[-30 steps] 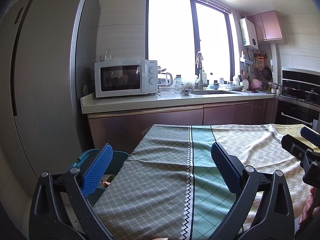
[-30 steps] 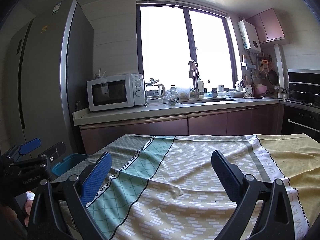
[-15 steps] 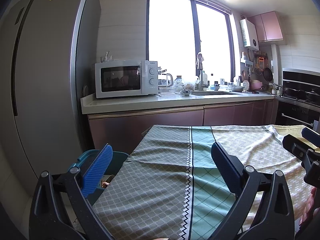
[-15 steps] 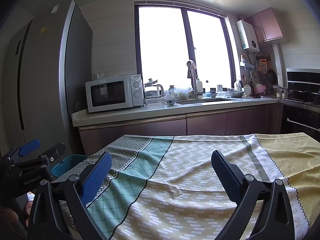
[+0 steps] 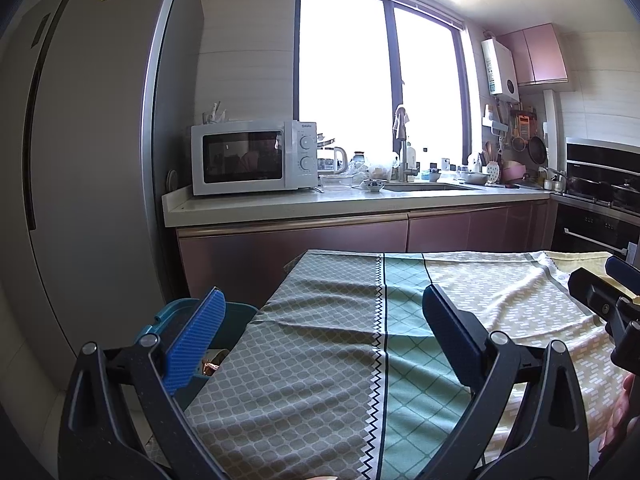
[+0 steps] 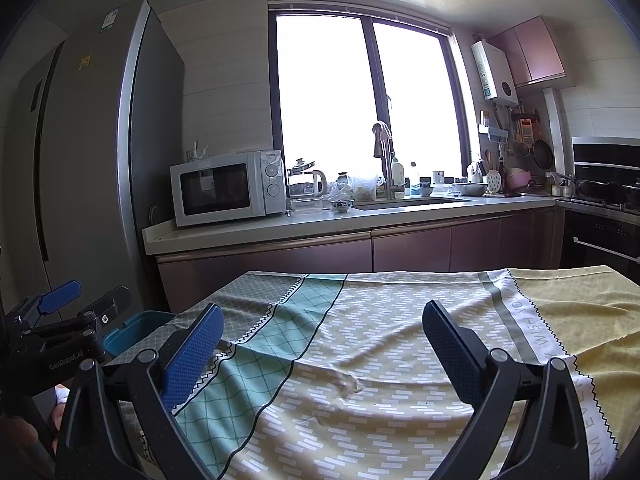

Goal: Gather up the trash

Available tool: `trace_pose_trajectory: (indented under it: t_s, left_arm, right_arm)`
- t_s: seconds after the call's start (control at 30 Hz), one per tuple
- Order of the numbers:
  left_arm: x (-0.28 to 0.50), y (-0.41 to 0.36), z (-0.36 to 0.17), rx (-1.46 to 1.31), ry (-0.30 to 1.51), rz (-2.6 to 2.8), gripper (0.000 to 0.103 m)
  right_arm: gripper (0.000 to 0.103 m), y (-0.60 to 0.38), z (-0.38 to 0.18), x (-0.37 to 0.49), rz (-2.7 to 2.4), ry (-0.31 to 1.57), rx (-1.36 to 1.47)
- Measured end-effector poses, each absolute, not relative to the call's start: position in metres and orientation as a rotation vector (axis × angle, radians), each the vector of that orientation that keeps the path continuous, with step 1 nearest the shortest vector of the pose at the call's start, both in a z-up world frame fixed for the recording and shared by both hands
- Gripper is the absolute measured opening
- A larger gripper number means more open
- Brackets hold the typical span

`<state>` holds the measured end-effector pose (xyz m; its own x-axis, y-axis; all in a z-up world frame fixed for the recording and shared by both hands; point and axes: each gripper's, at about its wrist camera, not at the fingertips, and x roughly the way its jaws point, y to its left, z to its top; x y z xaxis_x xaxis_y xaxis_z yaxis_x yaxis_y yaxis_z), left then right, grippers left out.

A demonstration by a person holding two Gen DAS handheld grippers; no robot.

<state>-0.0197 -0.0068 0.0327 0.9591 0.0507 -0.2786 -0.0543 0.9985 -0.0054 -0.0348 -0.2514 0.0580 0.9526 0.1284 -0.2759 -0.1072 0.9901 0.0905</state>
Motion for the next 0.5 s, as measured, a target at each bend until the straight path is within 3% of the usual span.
trace_pose_trajectory:
  t_s: [0.5]
  left_arm:
    - [-0.0200,-0.0070,0.0326,-0.014,0.283,0.052,0.097]
  right_arm:
    - [0.096,-0.2507,0.0585,-0.0351,0.117,0.283,0.076]
